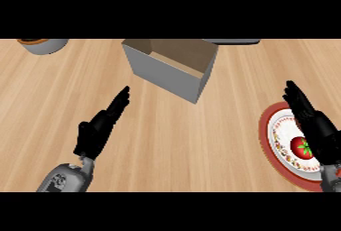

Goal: Pick the tomato from the plate and place it in the cardboard box

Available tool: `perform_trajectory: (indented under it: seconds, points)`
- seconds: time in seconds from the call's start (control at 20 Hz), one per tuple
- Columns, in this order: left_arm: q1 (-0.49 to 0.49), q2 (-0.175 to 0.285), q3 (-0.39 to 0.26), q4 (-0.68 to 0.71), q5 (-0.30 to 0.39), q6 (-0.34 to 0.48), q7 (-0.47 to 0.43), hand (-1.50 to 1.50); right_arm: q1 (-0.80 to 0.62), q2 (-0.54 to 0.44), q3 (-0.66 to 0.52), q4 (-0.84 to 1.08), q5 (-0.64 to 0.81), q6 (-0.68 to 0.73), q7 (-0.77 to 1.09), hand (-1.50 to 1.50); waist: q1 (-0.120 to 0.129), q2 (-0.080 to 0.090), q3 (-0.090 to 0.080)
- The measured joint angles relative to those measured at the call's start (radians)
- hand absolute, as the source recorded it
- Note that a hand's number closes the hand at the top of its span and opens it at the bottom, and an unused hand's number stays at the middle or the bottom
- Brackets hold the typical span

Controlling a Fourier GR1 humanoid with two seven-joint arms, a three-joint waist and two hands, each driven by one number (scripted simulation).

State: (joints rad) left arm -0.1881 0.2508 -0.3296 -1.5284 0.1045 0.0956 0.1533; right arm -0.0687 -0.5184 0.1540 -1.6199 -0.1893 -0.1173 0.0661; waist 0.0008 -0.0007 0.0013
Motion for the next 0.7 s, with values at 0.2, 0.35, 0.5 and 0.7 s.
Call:
perform_trajectory:
  seconds: [0.2, 0.35, 0.5, 0.7]
  points:
    - [-0.019, 0.061, 0.049, -0.030, -0.024, -0.013, -0.029, 0.00, 0.015, -0.093, -0.151, -0.055, -0.081, 0.066, -0.065, -1.50, -0.018, -0.006, 0.000]
    - [-0.028, 0.128, 0.093, -0.045, -0.045, -0.026, -0.080, 0.00, 0.010, -0.209, -0.292, -0.054, -0.109, 0.113, -0.114, -1.50, -0.037, -0.012, -0.001]
    - [-0.017, 0.165, 0.121, -0.045, -0.042, -0.057, -0.140, 0.00, 0.077, -0.307, -0.415, 0.039, -0.113, 0.203, -0.225, -1.50, -0.038, -0.007, -0.001]
    - [-0.012, 0.187, 0.140, -0.048, -0.044, -0.083, -0.181, 0.00, 0.160, -0.354, -0.504, 0.167, -0.055, 0.302, -0.480, -1.50, -0.026, -0.002, 0.001]
